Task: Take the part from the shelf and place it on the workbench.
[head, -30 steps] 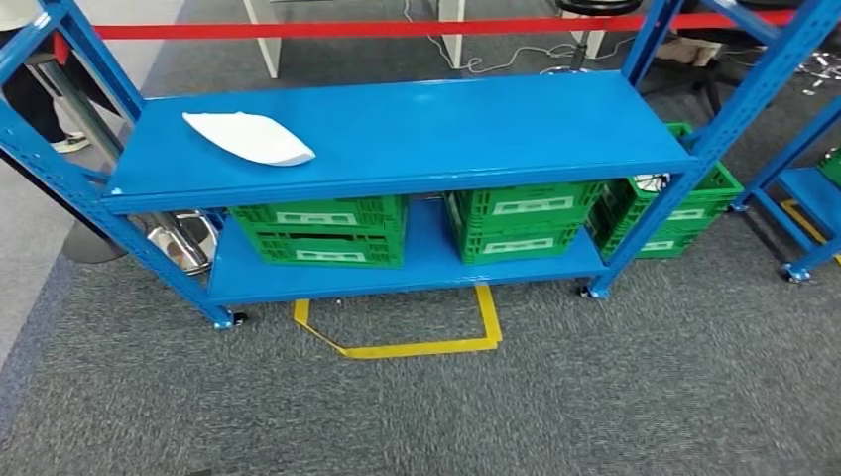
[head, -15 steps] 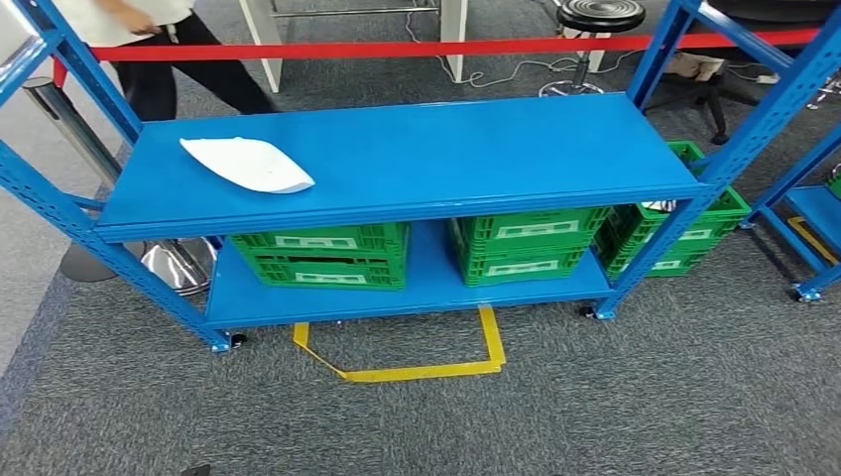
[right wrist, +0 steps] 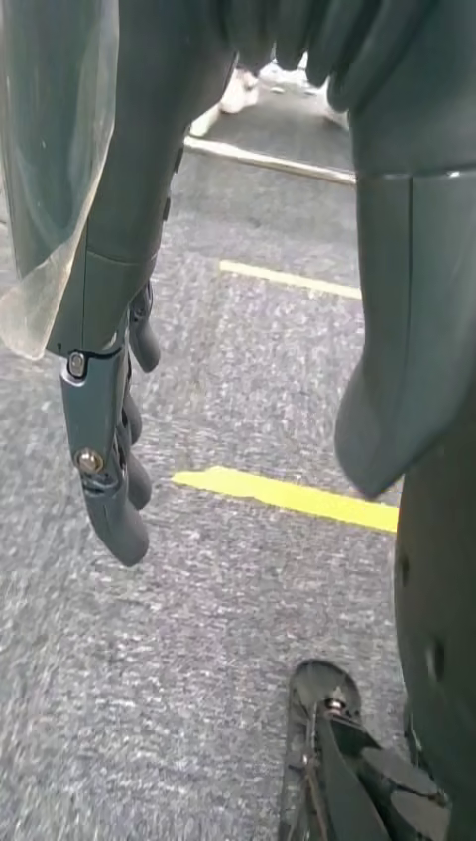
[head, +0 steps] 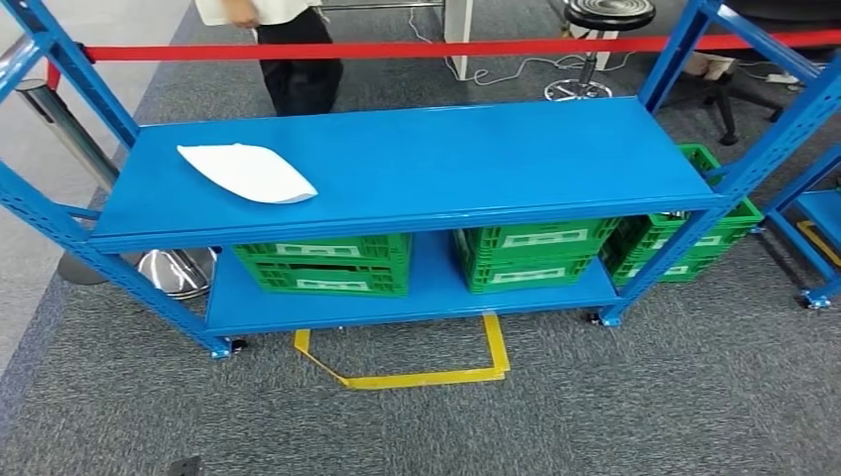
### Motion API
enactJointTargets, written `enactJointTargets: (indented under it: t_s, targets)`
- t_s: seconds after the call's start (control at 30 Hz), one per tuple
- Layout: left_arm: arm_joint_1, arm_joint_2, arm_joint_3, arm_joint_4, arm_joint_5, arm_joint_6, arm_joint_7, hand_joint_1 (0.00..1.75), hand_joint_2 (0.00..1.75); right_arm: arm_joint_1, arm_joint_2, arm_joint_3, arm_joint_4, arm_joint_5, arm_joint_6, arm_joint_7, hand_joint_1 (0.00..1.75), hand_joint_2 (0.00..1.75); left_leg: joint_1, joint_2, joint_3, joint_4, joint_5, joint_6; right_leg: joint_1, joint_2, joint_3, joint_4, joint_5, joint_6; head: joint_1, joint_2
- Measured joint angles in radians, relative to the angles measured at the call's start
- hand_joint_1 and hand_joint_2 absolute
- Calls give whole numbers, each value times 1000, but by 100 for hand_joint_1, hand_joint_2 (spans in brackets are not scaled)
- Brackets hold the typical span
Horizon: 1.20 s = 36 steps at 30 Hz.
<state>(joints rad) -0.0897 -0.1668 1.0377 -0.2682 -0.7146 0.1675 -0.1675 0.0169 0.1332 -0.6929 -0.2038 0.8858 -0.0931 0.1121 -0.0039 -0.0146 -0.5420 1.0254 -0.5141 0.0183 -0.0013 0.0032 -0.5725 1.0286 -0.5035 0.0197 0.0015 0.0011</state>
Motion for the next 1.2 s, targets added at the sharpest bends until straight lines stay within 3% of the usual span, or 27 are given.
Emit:
enactJointTargets:
  t_s: [0.07, 0.13, 0.2, 0.23, 0.27, 0.3, 0.33, 0.4, 0.43, 0.57, 0.63, 0.7, 0.73, 0.77, 0.8, 0.87, 0.93, 1.0, 1.1, 1.2]
  targets:
    - [7, 7, -42, -6, 32, -7, 6, 0, 87, 7, -4, 26, -1, -38, 3, -5, 0, 175, 1, 1, -1, 13, -14, -9, -4, -2, 6, -6, 0, -11, -1, 0]
    - [19, 16, -84, -9, 64, -14, 14, 0, 0, 8, -8, 54, -6, -77, 7, -10, 0, 175, 4, 2, -35, 94, -62, -21, -9, -6, 13, -11, -1, -22, -4, 0]
    - [38, 23, -130, -9, 97, -22, 22, 0, 0, 7, -13, 85, -16, -118, 12, -15, 0, 87, 9, 3, -97, 224, -115, -29, -10, -8, 17, -11, -5, -27, -6, 0]
    - [50, 26, -152, -9, 114, -26, 26, 0, 0, 6, -16, 100, -25, -138, 14, -18, 0, 44, 11, 3, -119, 265, -123, -31, -10, -8, 18, -11, -6, -27, -6, 0]
    - [62, 29, -173, -9, 129, -29, 30, 0, 0, 4, -19, 113, -34, -157, 15, -21, 0, 0, 12, 3, -125, 272, -112, -32, -10, -8, 20, -11, -7, -27, -6, 0]
    - [75, 32, -194, -9, 145, -33, 34, 0, 0, 2, -21, 127, -46, -177, 17, -23, 0, 0, 14, 3, -113, 240, -84, -31, -10, -7, 22, -11, -8, -26, -6, 0]
    - [87, 35, -216, -8, 160, -36, 37, 0, 0, 0, -24, 142, -57, -195, 19, -26, 0, 0, 14, 4, -85, 177, -45, -29, -10, -7, 25, -11, -9, -24, -6, 0]
    - [106, 41, -260, -7, 191, -44, 44, 0, 0, -4, -28, 171, -80, -234, 22, -31, 0, 0, 12, 7, -29, 53, 3, -24, -7, -7, 28, -10, -13, -16, -5, 0]
    - [114, 43, -282, -7, 206, -47, 48, 0, 0, -6, -31, 185, -89, -252, 24, -33, 0, 0, 10, 7, -14, 18, 11, -20, -6, -8, 28, -10, -14, -10, -5, 0]
    - [141, 57, -373, -8, 269, -61, 62, 0, 0, -3, -42, 245, -113, -331, 33, -43, 0, 0, 7, 8, -7, -4, 13, 5, -10, -9, 19, -4, -24, 15, -4, 0]
    - [144, 65, -419, -14, 301, -68, 69, 0, 0, 9, -49, 274, -117, -372, 37, -47, 0, 0, 10, 9, -6, -12, 19, 16, -11, -6, -11, 66, -73, 22, -3, 0]
    - [142, 73, -463, -28, 333, -76, 75, 0, 0, 30, -54, 303, -117, -411, 41, -51, 0, 0, 7, 9, -8, -11, 19, 21, -10, -5, -74, 198, -140, 25, -3, 0]
    - [140, 76, -485, -38, 347, -79, 78, 0, 0, 43, -55, 316, -114, -430, 44, -53, 0, 0, 6, 9, -8, -11, 18, 22, -10, -5, -99, 249, -158, 26, -3, 0]
    - [137, 79, -505, -49, 362, -83, 81, 0, 0, 58, -57, 329, -110, -447, 46, -55, 0, 0, 5, 9, -8, -11, 18, 22, -10, -5, -109, 266, -154, 26, -3, 0]
    - [133, 82, -526, -62, 376, -86, 85, 0, 0, 72, -59, 342, -105, -465, 49, -57, 0, 0, 5, 8, -7, -11, 17, 22, -10, -5, -100, 244, -132, 25, -3, 0]
    - [122, 87, -566, -90, 403, -93, 90, 0, 0, 99, -65, 368, -94, -498, 52, -60, 0, 0, 4, 7, -3, -10, 15, 19, -10, -5, -39, 115, -62, 19, -3, 0]
    - [113, 93, -608, -115, 431, -99, 95, 0, 87, 120, -72, 395, -86, -532, 54, -64, 0, 0, 1, 7, -2, -8, 10, 9, -8, -4, 16, 10, -21, 10, -4, 0]
    - [111, 100, -650, -130, 461, -106, 103, 0, 175, 136, -77, 423, -83, -570, 57, -69, 0, 0, -1, 8, -2, -7, 8, -1, -5, -2, 30, -11, -16, 1, -5, 0]
    - [128, 112, -716, -137, 508, -116, 115, 0, 175, 142, -85, 469, -90, -628, 65, -78, 0, 0, 1, 8, -8, 17, -13, -18, -9, -5, 32, -19, -11, -15, -6, 0]
    - [161, 118, -766, -131, 543, -125, 125, 0, 175, 126, -92, 501, -114, -672, 69, -84, 0, 0, 7, 9, -64, 149, -90, -31, -11, -8, 35, -22, -12, -26, -10, 0]
